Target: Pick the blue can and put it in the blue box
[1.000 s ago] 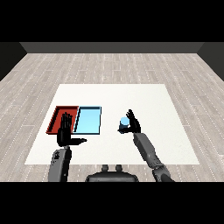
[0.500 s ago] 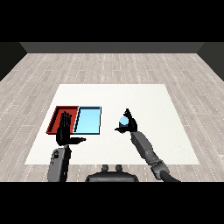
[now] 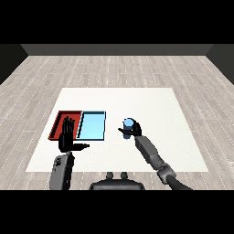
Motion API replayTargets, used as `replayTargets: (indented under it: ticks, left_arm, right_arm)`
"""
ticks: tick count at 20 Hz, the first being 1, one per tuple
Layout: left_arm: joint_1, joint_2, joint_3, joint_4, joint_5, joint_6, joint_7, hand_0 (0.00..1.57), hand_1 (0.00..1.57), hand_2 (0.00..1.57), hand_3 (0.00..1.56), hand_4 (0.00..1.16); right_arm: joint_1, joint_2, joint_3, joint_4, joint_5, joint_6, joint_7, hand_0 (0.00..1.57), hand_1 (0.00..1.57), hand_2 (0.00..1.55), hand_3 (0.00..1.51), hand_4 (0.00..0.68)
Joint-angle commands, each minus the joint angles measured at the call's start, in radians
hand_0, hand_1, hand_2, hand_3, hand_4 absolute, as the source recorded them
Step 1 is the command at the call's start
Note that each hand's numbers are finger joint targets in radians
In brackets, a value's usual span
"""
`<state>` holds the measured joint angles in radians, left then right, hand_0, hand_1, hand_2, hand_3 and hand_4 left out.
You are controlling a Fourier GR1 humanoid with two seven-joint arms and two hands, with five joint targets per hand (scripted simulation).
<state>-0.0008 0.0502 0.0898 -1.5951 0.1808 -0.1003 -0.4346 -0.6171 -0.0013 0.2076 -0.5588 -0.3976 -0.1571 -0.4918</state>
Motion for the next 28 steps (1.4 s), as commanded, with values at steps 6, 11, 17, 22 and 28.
replayTargets:
  ticks: [6, 11, 17, 22, 28]
  left_arm:
    - [0.066, -0.004, -0.024, -0.010, -0.011, -0.029, -0.025, 0.00, 0.00, 0.00, 0.00, 0.00]
    - [-0.002, -0.025, -0.076, 0.043, -0.102, 0.031, -0.007, 0.00, 0.00, 0.00, 0.00, 0.00]
    - [-0.050, -0.020, -0.102, 0.126, -0.079, 0.030, 0.034, 0.00, 0.00, 0.00, 0.00, 0.00]
    - [-0.079, -0.050, -0.188, 0.137, -0.059, 0.053, 0.068, 0.00, 0.00, 0.00, 0.00, 0.00]
    - [-0.124, -0.050, -0.221, 0.179, -0.066, 0.073, 0.097, 0.00, 0.00, 0.00, 0.00, 0.00]
  right_arm:
    - [0.019, -0.020, -0.008, -0.142, 0.072, -0.031, 0.053, 1.52, 1.52, 1.47, 1.42, 0.659]
    - [0.069, -0.047, 0.005, -0.294, 0.097, -0.041, 0.092, 1.49, 1.49, 1.45, 1.41, 0.653]
    - [0.017, -0.020, -0.022, -0.278, 0.130, -0.006, 0.058, 1.49, 1.49, 1.45, 1.40, 0.648]
    - [0.071, -0.053, 0.003, -0.473, 0.160, 0.002, 0.108, 1.44, 1.44, 1.44, 1.42, 0.665]
    - [0.111, -0.008, -0.001, -0.576, 0.217, -0.019, 0.166, 1.43, 1.43, 1.45, 1.42, 0.659]
